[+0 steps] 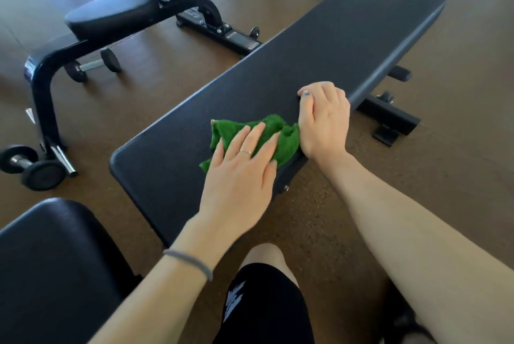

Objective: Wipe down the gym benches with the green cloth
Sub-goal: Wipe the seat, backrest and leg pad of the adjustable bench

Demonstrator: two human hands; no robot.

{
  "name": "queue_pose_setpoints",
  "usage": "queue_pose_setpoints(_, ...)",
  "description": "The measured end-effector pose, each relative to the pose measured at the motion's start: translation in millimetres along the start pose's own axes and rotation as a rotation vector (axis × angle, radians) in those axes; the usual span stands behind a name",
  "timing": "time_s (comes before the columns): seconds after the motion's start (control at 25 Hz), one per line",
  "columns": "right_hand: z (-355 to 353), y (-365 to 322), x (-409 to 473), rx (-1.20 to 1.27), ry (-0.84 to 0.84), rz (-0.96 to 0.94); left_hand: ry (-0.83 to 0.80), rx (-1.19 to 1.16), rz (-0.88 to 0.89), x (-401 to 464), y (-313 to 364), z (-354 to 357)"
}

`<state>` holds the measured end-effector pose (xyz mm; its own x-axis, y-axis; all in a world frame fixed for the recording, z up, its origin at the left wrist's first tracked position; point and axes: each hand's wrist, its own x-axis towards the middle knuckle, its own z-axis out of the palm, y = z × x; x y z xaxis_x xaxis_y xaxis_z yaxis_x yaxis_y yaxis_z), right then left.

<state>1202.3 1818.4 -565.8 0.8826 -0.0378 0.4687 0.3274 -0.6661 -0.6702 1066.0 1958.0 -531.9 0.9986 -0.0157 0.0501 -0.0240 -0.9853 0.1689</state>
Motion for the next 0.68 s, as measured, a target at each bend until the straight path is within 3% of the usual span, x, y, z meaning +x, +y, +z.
queue_pose_setpoints(0.2,-22,10,32,-0.048,-0.229,-0.008,-0.059,0.016,-0.059,63,18,1)
queue_pose_setpoints(0.32,-51,47,75,-0.054,-0.235,-0.071,-0.11,-0.013,-0.105,115,37,5)
queue_pose_setpoints(0.48,-35,92,123,-0.182,-0.416,-0.213,-0.038,0.024,-0.148,100,68,7)
queue_pose_setpoints(0.6,-16,106,140,-0.287,-0.383,-0.307,-0.012,0.029,-0.207,60,89,10)
queue_pose_setpoints(0.68,-12,106,142,-0.287,-0.326,-0.304,-0.057,0.015,-0.266,80,89,8)
